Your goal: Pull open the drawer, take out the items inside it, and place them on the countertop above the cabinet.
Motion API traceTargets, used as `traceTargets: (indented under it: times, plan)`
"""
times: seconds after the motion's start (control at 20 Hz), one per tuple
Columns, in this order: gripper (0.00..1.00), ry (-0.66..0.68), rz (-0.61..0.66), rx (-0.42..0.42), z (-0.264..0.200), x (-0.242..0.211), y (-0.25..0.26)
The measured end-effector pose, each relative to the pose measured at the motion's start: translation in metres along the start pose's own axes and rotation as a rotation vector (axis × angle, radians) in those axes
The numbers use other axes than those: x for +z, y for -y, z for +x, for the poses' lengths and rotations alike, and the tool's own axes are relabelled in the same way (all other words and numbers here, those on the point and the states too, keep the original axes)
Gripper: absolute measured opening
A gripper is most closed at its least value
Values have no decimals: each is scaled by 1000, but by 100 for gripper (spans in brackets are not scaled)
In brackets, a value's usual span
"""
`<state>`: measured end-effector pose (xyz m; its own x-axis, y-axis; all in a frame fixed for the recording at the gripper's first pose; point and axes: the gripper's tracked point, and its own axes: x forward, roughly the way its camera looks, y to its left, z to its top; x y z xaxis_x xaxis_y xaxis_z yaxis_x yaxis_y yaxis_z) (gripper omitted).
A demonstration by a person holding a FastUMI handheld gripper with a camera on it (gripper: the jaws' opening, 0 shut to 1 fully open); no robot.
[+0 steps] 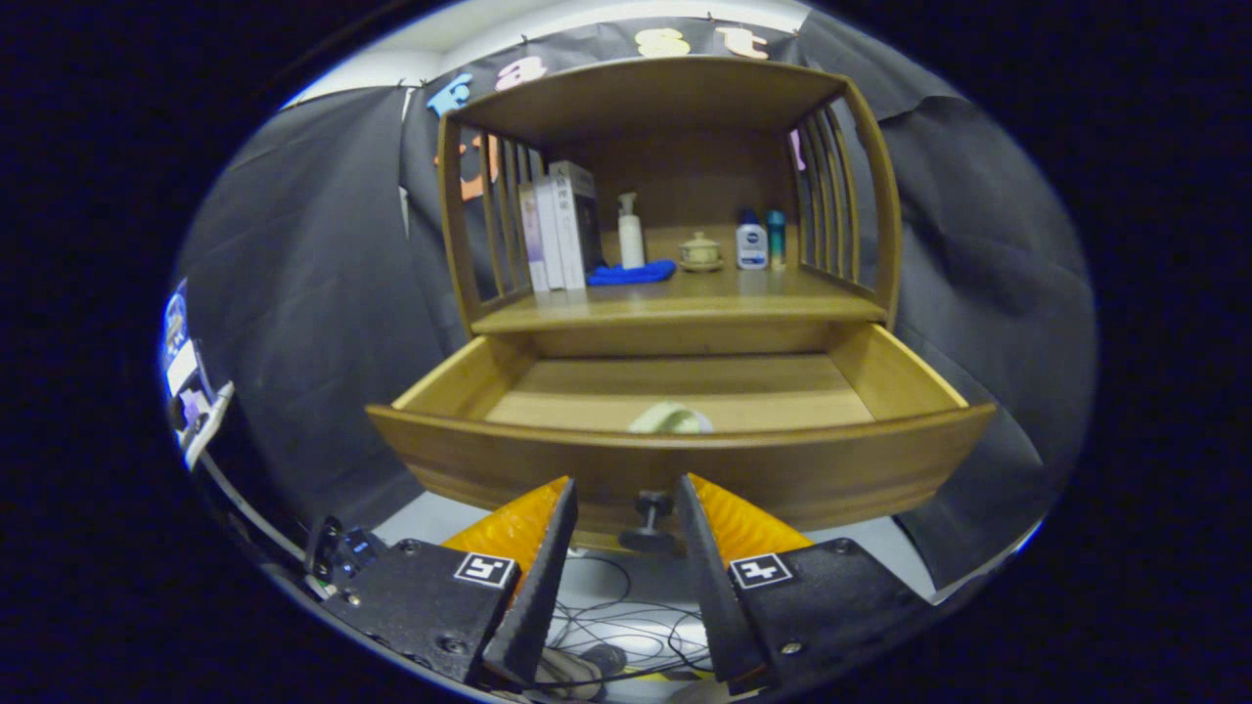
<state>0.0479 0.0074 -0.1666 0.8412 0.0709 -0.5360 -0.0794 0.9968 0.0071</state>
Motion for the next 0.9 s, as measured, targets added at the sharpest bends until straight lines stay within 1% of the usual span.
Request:
traceTargets:
  times: [0.05,0.15,0.2,0.25,0.3,0.35,0.45,0.55,0.6,0.75,0.9]
  plan:
    - [70,-11,9,8,-2,10,-3]
    - [87,-22,24,33,0,31,-11]
    - [87,-30,35,34,3,38,-13]
    - [85,-52,49,22,8,45,-11]
    - [86,-78,72,4,14,49,-8]
    - [88,-115,97,-16,20,51,-6]
    - [88,-204,142,-50,33,51,-2]
    - [89,-278,171,-57,49,51,-1]
    - [88,-314,184,-68,58,50,2]
    - [88,-448,242,-135,77,38,17]
    - [88,-535,321,-133,97,28,18]
